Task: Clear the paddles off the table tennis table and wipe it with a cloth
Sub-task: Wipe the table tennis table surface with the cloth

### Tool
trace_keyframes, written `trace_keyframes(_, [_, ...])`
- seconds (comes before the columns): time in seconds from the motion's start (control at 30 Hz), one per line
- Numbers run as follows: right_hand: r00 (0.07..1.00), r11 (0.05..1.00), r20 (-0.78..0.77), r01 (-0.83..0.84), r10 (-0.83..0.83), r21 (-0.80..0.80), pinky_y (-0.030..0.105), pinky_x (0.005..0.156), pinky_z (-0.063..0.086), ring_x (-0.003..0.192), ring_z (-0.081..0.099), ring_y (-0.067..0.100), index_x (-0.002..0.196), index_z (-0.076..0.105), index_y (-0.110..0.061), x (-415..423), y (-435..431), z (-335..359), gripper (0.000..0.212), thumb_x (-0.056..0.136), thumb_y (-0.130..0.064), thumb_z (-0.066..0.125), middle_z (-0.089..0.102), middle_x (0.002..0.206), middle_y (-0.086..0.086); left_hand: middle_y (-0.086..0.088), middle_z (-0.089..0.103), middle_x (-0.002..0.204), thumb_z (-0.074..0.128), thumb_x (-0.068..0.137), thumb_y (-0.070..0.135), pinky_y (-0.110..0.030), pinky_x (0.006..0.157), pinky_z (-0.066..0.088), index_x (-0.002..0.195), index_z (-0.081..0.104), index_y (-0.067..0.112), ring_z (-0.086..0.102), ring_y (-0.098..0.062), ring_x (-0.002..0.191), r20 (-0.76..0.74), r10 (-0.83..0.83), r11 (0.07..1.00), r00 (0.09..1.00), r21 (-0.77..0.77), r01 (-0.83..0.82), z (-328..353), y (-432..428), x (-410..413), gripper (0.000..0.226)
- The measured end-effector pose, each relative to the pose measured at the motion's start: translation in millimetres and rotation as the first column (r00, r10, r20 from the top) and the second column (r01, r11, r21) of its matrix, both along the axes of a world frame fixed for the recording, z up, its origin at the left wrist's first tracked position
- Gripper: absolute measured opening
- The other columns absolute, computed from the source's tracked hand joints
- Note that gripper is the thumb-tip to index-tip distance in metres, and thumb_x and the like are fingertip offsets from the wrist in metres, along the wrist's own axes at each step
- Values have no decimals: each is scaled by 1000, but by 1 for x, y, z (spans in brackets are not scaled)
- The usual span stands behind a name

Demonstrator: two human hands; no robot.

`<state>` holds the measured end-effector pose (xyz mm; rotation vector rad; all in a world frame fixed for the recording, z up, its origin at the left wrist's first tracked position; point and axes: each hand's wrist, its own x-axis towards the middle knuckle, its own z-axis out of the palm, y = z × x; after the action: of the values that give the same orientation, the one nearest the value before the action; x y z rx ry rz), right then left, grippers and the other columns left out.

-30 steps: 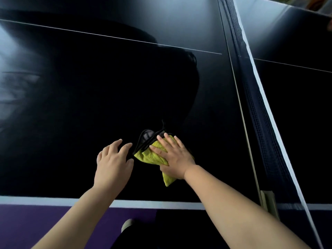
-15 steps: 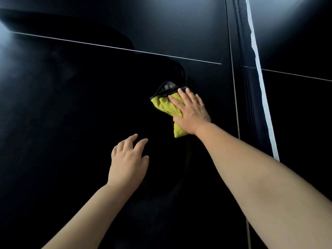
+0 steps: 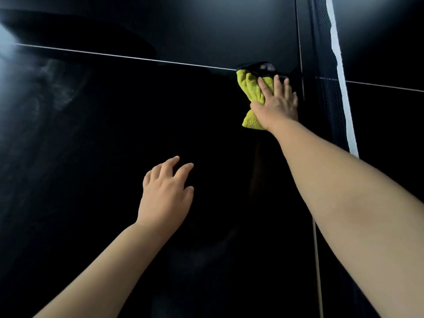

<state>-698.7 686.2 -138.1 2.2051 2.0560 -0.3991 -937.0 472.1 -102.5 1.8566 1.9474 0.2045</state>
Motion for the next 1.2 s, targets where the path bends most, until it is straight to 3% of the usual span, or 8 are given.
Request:
trace_keyframes(0.53, [997, 996, 63, 43, -38, -74, 52, 118, -8, 148, -19, 32, 152, -12, -39, -91, -320, 15, 75, 92, -59, 29, -18, 161, 9, -6, 33, 149, 55, 89, 28, -41, 113, 15, 140, 43, 24, 26, -27, 137, 55, -100, 995, 993, 16, 99, 32, -151, -59, 52])
trace_keyframes(0.73, [998, 991, 63, -23, 31, -133, 52, 116, -14, 147, -22, 33, 153, -11, -37, -140, -447, 23, 82, 77, -60, 11, -19, 161, 10, -7, 35, 148, 56, 88, 29, -42, 112, 18, 140, 44, 24, 27, -28, 136, 39, -127, 992, 991, 22, 126, 47, -219, -96, 53])
trace_keyframes(0.9, [987, 969, 62, -133, 149, -210, 49, 114, -18, 145, -26, 30, 148, -16, -42, -141, -532, 24, 79, 80, -58, 19, -26, 158, 8, -6, 34, 148, 56, 89, 30, -41, 112, 16, 140, 43, 24, 26, -27, 136, 30, -172, 985, 985, 37, 171, 60, -258, -107, 53])
trace_keyframes(1.0, [983, 960, 66, -150, 170, -236, 50, 113, 6, 148, 2, 32, 154, 8, -36, -121, -567, 29, 84, 78, -55, 39, 7, 163, 11, -8, 37, 146, 58, 88, 27, -43, 111, 19, 138, 46, 23, 29, -30, 135, 41, -201, 978, 979, 57, 198, 65, -270, -103, 52])
trace_keyframes(1.07, [982, 956, 99, -131, 161, -261, 50, 109, 16, 146, 16, 32, 155, 15, -33, -104, -578, 33, 87, 75, -55, 44, 22, 160, 11, -8, 37, 146, 58, 88, 27, -43, 111, 19, 138, 46, 22, 30, -30, 134, 42, -218, 974, 975, 66, 215, 68, -273, -99, 52])
trace_keyframes(1.13, [984, 956, 89, -124, 152, -267, 48, 111, 12, 148, 9, 29, 155, 6, -36, -89, -581, 34, 87, 77, -55, 41, 15, 162, 9, -8, 37, 146, 57, 88, 28, -43, 111, 19, 139, 45, 23, 29, -29, 135, 40, -227, 972, 973, 73, 224, 69, -273, -96, 52])
trace_keyframes(1.2, [986, 965, 87, -122, 145, -230, 46, 117, -7, 147, -21, 22, 147, -19, -45, -76, -571, 33, 82, 80, -57, 26, -17, 162, 3, -8, 36, 147, 57, 88, 28, -42, 111, 19, 139, 45, 23, 29, -29, 135, 37, -229, 971, 973, 76, 226, 69, -271, -92, 52])
